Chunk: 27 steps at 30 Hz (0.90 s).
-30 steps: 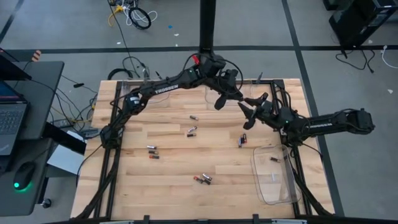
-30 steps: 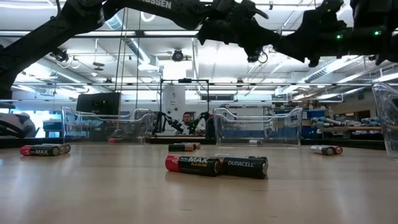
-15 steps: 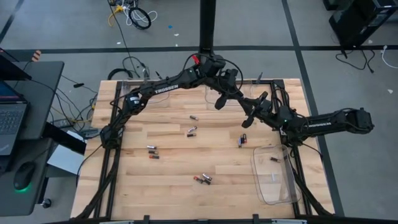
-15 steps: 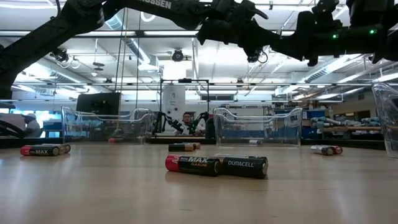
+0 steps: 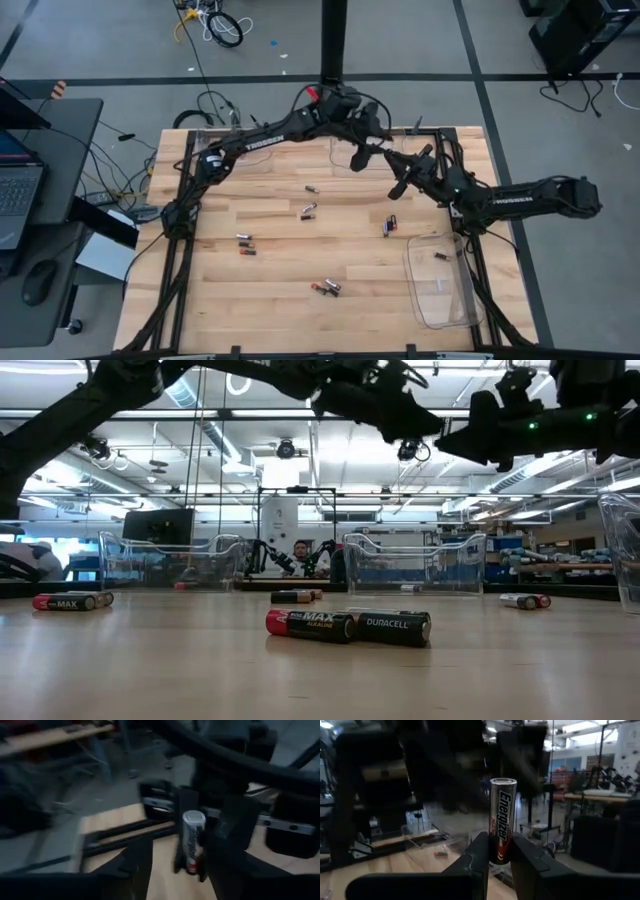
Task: Sort batteries
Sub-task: Put the silver battery into the top right transparent bin
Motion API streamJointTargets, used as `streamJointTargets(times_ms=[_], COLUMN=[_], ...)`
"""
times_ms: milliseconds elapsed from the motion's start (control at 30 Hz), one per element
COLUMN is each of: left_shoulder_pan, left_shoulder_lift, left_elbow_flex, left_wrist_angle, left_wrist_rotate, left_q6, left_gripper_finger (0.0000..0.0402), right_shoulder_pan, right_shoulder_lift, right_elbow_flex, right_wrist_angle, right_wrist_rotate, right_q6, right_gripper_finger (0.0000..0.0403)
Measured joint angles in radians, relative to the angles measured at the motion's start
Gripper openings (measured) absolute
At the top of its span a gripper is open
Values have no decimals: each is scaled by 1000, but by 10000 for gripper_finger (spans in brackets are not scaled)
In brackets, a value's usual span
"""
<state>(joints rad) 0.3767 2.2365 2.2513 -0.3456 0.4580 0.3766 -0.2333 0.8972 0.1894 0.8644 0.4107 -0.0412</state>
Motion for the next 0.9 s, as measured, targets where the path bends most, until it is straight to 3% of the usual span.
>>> streamJointTargets(times_ms=[67, 200, 467, 733, 900], left_shoulder_pan=[2, 5, 6, 13, 31], left_shoulder_lift=[-27, -81, -100, -110, -185], left_elbow_flex=[1, 3, 3, -78, -204], left_wrist_angle=[17, 17, 8, 109, 242], left_wrist_rotate=[-49, -50, 17, 73, 79], left_q6=[29, 53, 61, 60, 49], left_gripper_finger=[176, 158, 89, 20, 9], right_shoulder_pan=[-12, -37, -166, -294, -354], right_shoulder_lift=[1, 5, 135, 309, 378], right_elbow_flex=[28, 143, 360, 465, 497], right_wrist_angle=[-93, -357, -720, -801, -853], right_wrist_rotate=[-17, -33, -43, -195, -253], right_q6=[9, 34, 81, 69, 83], right_gripper_finger=[61, 61, 61, 61, 61])
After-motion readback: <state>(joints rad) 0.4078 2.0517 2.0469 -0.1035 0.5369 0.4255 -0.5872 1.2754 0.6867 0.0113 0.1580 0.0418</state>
